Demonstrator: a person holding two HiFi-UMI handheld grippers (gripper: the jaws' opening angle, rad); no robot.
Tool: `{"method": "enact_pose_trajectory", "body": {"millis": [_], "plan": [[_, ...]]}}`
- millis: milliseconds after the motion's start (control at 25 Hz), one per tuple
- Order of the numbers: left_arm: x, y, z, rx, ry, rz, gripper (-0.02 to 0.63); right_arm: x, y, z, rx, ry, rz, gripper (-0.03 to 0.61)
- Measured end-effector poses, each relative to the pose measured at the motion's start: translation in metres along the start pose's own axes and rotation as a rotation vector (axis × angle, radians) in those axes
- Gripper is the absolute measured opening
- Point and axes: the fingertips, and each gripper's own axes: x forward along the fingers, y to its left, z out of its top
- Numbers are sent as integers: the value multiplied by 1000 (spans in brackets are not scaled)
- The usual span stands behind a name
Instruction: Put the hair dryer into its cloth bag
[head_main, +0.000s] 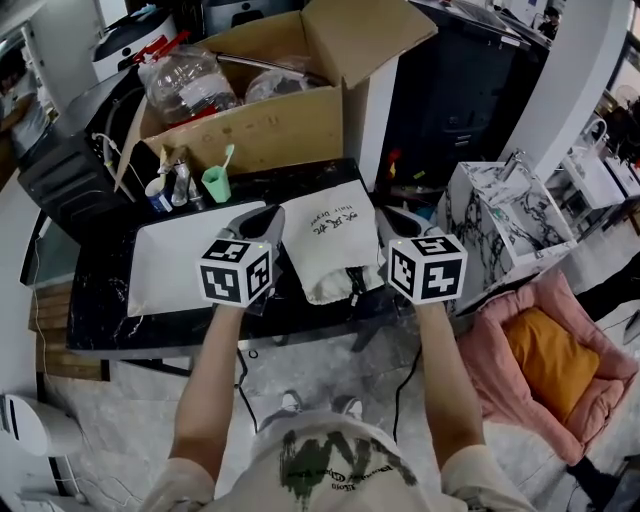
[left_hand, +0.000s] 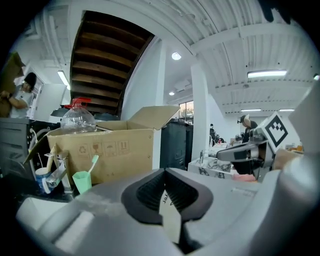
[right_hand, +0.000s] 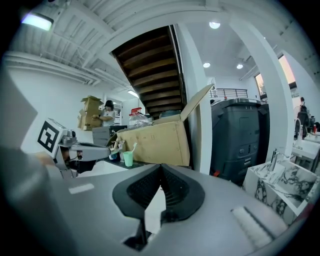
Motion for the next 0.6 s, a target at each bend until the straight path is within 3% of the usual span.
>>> {"method": "enact_pose_trajectory", "body": {"millis": [600], "plan": [[4,4,1,-10,6,-4,6,2,2,-3,10,0,-1,-2]]}}
